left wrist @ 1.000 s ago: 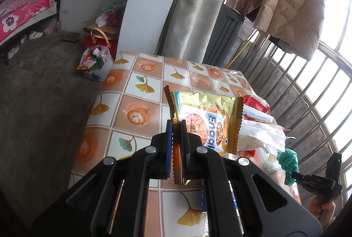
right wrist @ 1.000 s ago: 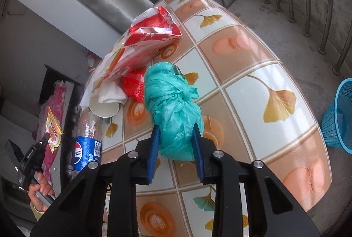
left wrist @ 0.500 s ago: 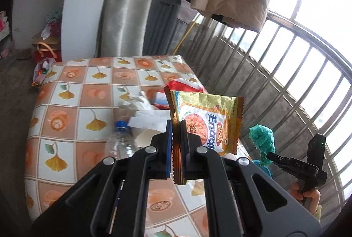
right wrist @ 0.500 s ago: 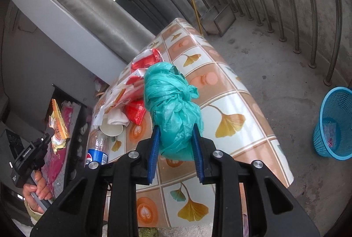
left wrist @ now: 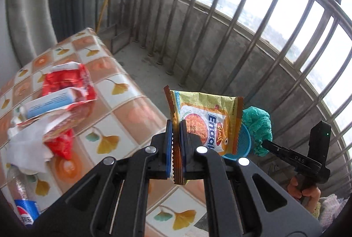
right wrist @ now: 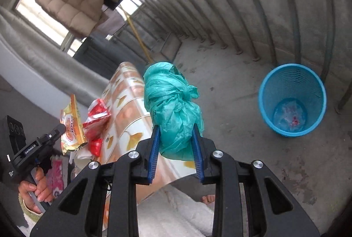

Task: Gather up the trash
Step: 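Carry the Enaak packet and teal bag to the blue wastebasket and open both tools, then close the right tool on the Pepsi bottle and lift it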

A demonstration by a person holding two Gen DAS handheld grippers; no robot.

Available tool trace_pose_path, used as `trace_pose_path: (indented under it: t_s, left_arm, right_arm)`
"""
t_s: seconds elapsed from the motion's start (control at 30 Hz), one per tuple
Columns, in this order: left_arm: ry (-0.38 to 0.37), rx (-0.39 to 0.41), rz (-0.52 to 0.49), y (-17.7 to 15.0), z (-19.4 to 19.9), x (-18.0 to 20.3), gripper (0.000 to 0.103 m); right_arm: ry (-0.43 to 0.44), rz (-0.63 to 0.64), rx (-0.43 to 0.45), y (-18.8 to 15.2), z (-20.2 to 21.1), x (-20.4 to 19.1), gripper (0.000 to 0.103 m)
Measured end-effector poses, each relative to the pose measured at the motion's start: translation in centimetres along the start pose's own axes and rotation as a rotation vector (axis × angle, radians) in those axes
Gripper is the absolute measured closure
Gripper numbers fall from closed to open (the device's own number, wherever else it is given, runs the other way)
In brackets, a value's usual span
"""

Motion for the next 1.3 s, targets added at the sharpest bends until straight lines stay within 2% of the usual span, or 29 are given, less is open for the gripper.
trace_pose_path:
  t_s: [0.17,0.3,0.43,0.53,0.57,0.6,0.63,0.67,0.7,0.8,0.97,1.07,1.13,1.2,1.3]
  left_arm:
    - [-0.081,-0.131,-0.101,1.6,-8.4,7.5,0.098]
    - [-0.119,-0.237,-0.196,1.8,-15.2,13.4,0.098]
    - [-0.140,-0.302,-0.259,2.6,-21.4,18.5,0.098]
    - [-0.128,-0.324,-0.324,3.3,-25.9,22.2,0.097]
    - [-0.131,-0.329,-0.342,3.4,-27.1,23.1,0.092]
    - [-0.129,-0.332,-0.356,3.4,-28.4,24.0,0.091]
    - [-0.120,-0.335,-0.366,3.2,-29.5,24.4,0.083]
    - [-0.089,-0.341,-0.380,3.1,-30.5,24.8,0.070]
    - [-0.057,-0.342,-0.399,2.9,-30.8,24.7,0.065]
    - [-0.026,-0.337,-0.436,2.6,-30.5,23.9,0.059]
    - [-0.023,-0.299,-0.380,3.7,-26.7,18.9,0.054]
    - [-0.002,-0.271,-0.336,4.8,-23.3,15.8,0.053]
    - [0.008,-0.218,-0.294,6.0,-19.7,13.3,0.052]
    - [0.049,-0.127,-0.223,7.4,-14.8,10.1,0.046]
    - [0.098,-0.022,-0.132,8.4,-7.5,5.2,0.039]
  right_arm:
    - [-0.060,-0.151,0.058,1.9,1.3,7.2,0.075]
    - [-0.096,-0.235,0.092,3.5,1.2,11.4,0.075]
    - [-0.129,-0.327,0.121,5.8,0.4,15.3,0.075]
    - [-0.138,-0.400,0.156,7.7,-0.8,18.4,0.071]
    - [-0.141,-0.422,0.154,8.4,-1.5,19.7,0.070]
    - [-0.163,-0.450,0.157,8.9,-2.3,21.2,0.066]
    - [-0.182,-0.472,0.158,9.4,-3.0,22.7,0.062]
    - [-0.192,-0.484,0.152,9.6,-3.7,23.9,0.054]
    - [-0.215,-0.498,0.143,9.5,-4.3,25.0,0.052]
    - [-0.256,-0.511,0.132,8.5,-5.0,26.9,0.052]
    - [-0.247,-0.504,0.158,7.2,-4.4,27.6,0.046]
    - [-0.243,-0.486,0.155,6.6,-3.8,26.5,0.046]
    - [-0.228,-0.446,0.156,6.5,-3.3,24.6,0.046]
    - [-0.220,-0.377,0.162,6.3,-2.6,21.9,0.045]
    - [-0.199,-0.257,0.160,5.7,-1.6,16.5,0.037]
Point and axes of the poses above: each gripper's, at about its wrist camera, not at the fingertips, and z roughly against the way its jaws point, x to its right, y to its top, the point moved 8 cm from there along -z, roughly the way its jaws point, and after that the axes turned 14 degrees about -z, right-handed, at the moved point
